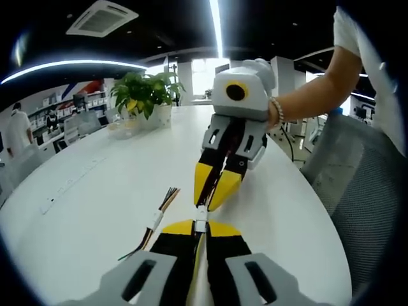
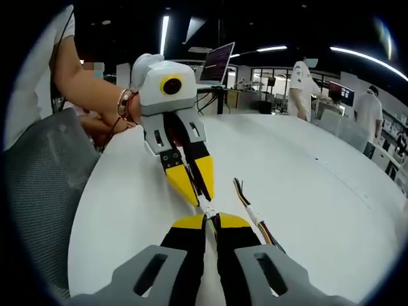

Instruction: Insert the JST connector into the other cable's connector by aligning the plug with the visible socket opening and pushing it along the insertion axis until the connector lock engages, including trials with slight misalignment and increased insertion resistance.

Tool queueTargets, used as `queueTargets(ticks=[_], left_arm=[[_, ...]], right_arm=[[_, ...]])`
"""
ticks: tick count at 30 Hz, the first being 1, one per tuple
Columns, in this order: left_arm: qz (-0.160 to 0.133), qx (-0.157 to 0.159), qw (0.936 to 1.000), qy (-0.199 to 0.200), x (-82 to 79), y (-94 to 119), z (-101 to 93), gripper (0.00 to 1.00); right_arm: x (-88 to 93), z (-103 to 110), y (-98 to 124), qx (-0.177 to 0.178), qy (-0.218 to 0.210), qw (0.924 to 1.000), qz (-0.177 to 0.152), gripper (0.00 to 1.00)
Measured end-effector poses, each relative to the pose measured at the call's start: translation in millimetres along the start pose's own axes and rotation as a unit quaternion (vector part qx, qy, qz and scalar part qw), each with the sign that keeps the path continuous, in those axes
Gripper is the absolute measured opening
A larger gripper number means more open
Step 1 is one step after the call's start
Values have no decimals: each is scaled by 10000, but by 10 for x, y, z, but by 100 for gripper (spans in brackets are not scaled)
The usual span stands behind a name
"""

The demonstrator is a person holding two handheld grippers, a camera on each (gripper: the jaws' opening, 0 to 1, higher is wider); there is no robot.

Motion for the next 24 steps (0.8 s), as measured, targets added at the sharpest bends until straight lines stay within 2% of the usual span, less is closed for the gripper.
queueTargets(ticks=[15,24], left_arm=[[112,-19,9999,112,73,-193,176,0],[240,-116,9995,152,156,-286,211,1]], right_arm=[[154,-168,-5,243,-201,9995,0,2],[264,-250,-39,271,-242,9993,68,3]])
Point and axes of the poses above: the point that each gripper's makers call its tool centre point, and the gripper's own axes: y roughly backward along the fingers, z roughly to its left, x roughly out of its underside, the point moved 9 cm from there along y, roughly backward along the fingers, and after that the axes turned 9 degrees about -z, right-handed, at the moved point
